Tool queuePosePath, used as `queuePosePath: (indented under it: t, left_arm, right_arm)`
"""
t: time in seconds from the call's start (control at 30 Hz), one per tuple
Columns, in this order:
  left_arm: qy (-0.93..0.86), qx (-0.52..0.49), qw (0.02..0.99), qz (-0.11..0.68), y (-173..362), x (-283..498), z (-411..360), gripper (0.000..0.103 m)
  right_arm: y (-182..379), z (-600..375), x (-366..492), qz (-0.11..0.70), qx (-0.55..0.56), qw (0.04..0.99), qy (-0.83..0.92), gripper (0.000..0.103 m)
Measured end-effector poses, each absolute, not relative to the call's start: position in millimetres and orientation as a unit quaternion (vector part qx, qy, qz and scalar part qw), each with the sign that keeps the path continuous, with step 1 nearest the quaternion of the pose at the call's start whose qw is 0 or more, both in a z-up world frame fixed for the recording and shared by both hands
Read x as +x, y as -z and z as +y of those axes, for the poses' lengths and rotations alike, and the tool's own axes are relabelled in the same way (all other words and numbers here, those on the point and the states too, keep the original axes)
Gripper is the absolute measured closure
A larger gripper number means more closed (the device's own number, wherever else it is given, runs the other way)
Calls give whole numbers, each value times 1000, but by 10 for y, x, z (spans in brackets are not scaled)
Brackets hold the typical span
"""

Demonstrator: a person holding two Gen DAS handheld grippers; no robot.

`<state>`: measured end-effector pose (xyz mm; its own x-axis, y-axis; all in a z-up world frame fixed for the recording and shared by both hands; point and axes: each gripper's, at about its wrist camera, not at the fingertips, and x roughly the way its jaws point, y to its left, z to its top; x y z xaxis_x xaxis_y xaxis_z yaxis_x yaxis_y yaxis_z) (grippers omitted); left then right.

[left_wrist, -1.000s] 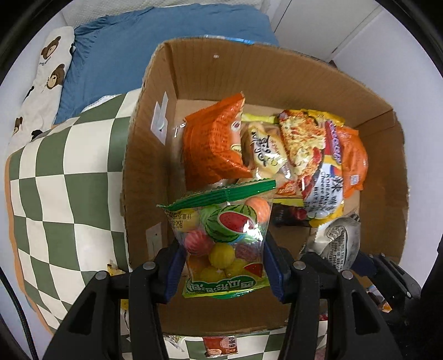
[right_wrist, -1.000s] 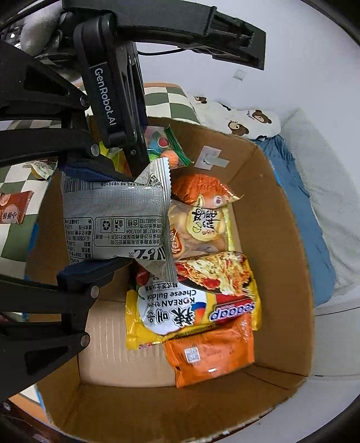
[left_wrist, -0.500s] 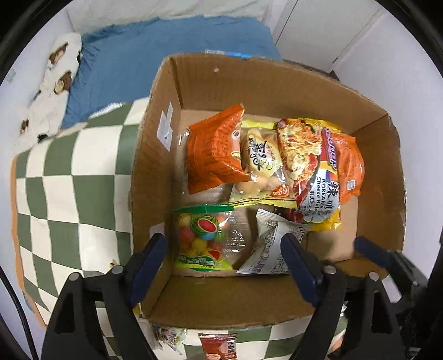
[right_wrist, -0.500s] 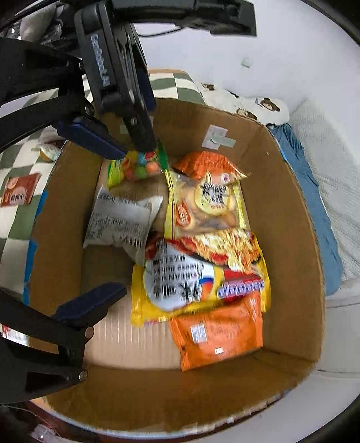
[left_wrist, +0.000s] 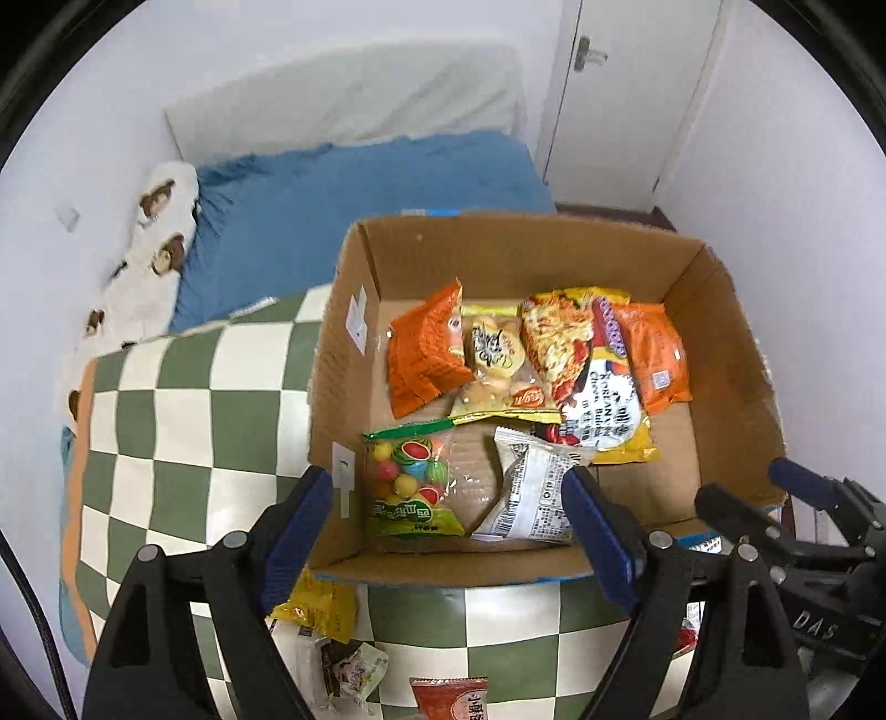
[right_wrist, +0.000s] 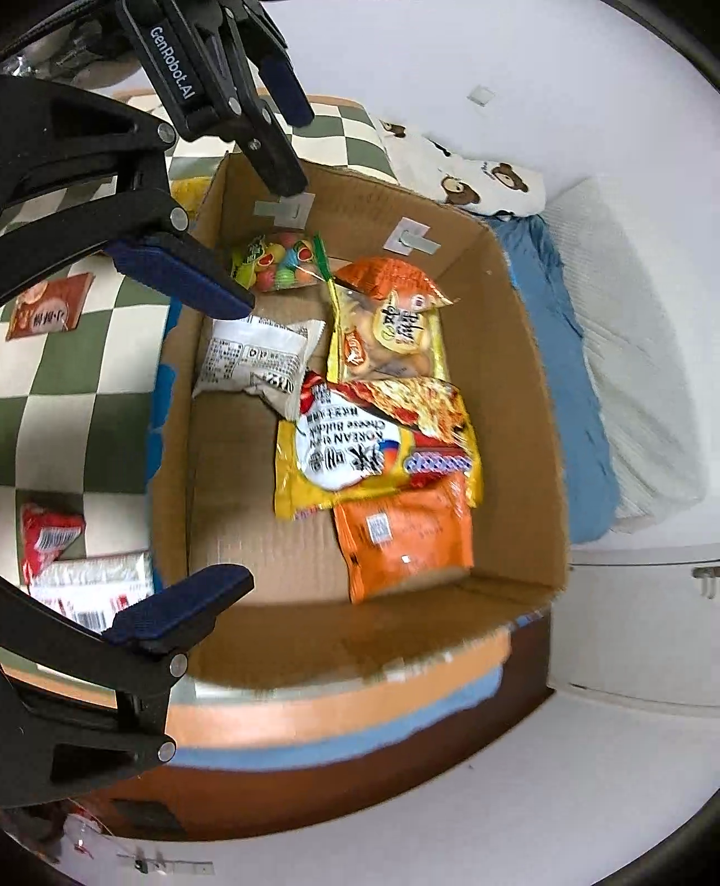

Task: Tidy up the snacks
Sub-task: 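Move both tools back toward the remaining snacks on the blanket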

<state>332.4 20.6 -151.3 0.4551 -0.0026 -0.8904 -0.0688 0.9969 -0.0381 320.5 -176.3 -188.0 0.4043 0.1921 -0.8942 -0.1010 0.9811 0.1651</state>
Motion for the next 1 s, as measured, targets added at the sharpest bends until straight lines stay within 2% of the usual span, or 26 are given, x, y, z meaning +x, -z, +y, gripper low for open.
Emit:
queuePosePath:
  t: [0.4,0.67,0.8,1.0]
  left_arm:
    - [-16,-19,896,444,939,2832,33,19]
    - [-8,-48,897,438,766,2495,86,19]
    - [-33,-48,886,461,965,2231,297,19]
    - [-111,-43,836,536,1642,1882,933,19]
  right_arm:
    - [1325,-1934,2702,479,39,873,-79,11]
    - [1091,-2000,2333,465,62,878,-89,11]
    - [1344,-1998,2113,503,88,854,-103,11]
    - [2254,-1501,1823,597,110,780,-151,11]
